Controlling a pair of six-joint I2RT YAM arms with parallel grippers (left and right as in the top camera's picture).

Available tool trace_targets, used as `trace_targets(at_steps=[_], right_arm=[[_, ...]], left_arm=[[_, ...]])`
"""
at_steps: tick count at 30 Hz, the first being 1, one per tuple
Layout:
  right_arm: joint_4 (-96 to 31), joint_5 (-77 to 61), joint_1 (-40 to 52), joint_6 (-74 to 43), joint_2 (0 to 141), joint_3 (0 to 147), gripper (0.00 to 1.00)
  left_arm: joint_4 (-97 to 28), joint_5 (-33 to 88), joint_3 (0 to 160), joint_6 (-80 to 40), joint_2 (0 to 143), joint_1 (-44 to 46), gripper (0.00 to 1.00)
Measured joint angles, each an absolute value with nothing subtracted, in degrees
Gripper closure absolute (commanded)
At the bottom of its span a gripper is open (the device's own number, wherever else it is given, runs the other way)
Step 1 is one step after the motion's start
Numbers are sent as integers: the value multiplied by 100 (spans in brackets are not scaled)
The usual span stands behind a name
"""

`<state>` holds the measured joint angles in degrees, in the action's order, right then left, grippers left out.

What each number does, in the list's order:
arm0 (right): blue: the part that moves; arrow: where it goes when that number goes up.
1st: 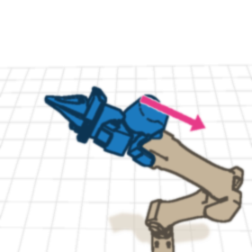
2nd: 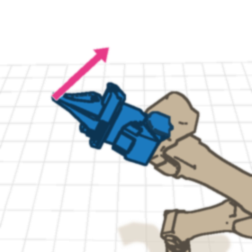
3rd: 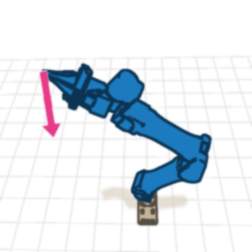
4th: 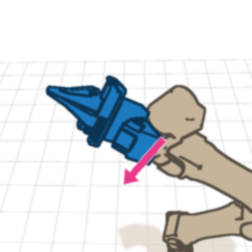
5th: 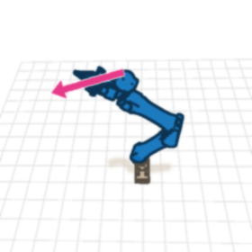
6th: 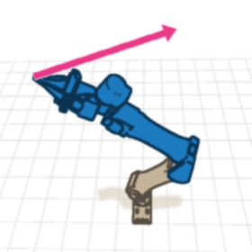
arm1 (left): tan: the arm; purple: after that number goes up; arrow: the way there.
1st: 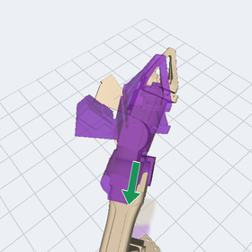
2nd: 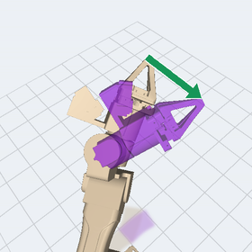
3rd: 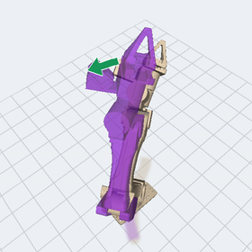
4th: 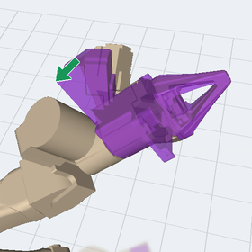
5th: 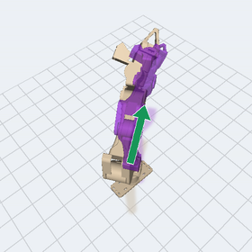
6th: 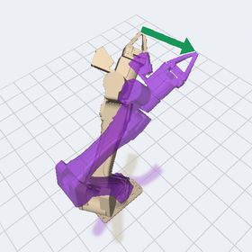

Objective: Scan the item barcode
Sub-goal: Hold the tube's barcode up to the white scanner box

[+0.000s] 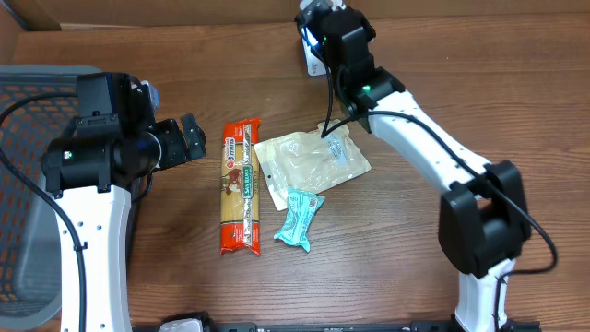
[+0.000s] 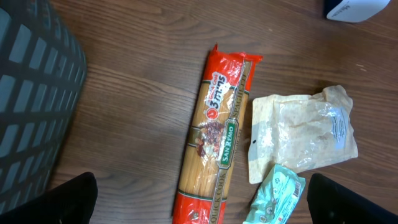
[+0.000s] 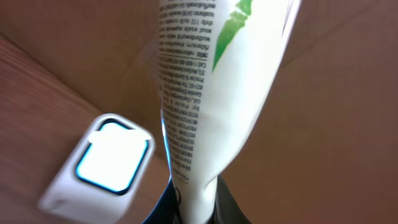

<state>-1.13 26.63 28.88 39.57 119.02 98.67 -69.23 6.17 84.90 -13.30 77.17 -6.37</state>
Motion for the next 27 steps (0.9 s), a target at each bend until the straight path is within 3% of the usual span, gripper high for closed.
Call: trace_targets(at_steps=[11,27], right_arm=[[1588,3638,2810,5876,13552,9863,97],[1356,3913,2644,5872,13653,9861,97]], left_arm=[[-6923,617,8490,-1330,7717,-637,0],[-6923,617,8490,-1330,7717,-637,0]])
